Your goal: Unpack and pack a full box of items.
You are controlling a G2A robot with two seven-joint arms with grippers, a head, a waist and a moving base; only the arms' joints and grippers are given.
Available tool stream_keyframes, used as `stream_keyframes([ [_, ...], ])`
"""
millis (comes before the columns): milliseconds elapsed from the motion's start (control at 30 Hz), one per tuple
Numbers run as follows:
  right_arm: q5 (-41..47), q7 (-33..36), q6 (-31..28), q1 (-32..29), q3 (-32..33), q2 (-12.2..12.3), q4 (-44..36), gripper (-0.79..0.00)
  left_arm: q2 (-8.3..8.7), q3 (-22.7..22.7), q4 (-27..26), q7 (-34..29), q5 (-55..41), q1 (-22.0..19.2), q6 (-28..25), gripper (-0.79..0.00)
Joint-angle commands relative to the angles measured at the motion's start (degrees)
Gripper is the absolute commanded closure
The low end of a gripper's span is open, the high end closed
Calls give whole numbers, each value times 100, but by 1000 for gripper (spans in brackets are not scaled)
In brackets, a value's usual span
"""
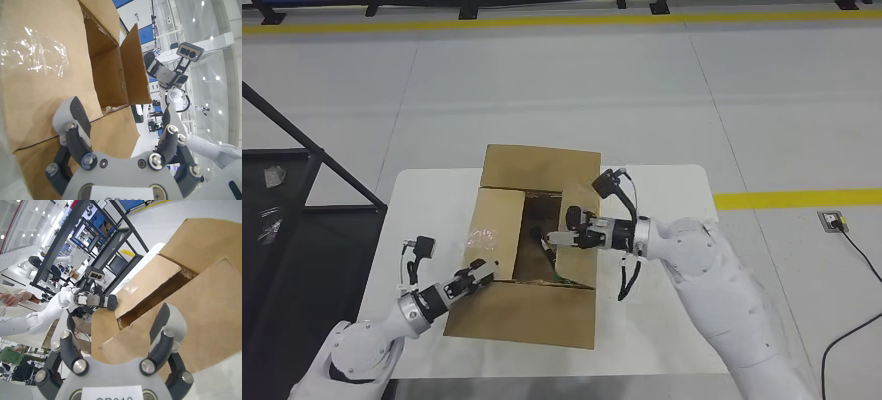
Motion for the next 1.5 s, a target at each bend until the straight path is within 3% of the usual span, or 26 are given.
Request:
stream_keyframes([
  [0, -26, -111, 47, 222, -303, -84, 426, -785, 3, -42, 0, 2, -50, 24, -31, -785],
  [167, -59, -432, 58, 661, -864, -301, 1269, -785, 22, -318, -73, -25, -463, 174, -225, -785],
  [433, 101, -638, -265, 1013, -1197, -492, 2091, -785, 79, -1216, 5, 151, -1295, 643, -412, -785],
  [700, 209, -253, -315, 1302, -1390, -596, 2529, -785, 78, -1739, 532, 108, -2555, 956, 147, -785],
  [1200, 249, -334, -327, 1277, -1376, -601, 2484, -785, 79, -1750, 538, 79, -2570, 964, 170, -785],
  [1333, 962, -424, -590, 989, -1232, -610, 2275, -785, 13, -1528, 544, 1172, -2314, 823, 560, -785],
  [1467, 1178, -572, -468, 959, -1373, -718, 2296, -785, -56, -1290, 650, 1569, -2720, 634, 1025, -785],
])
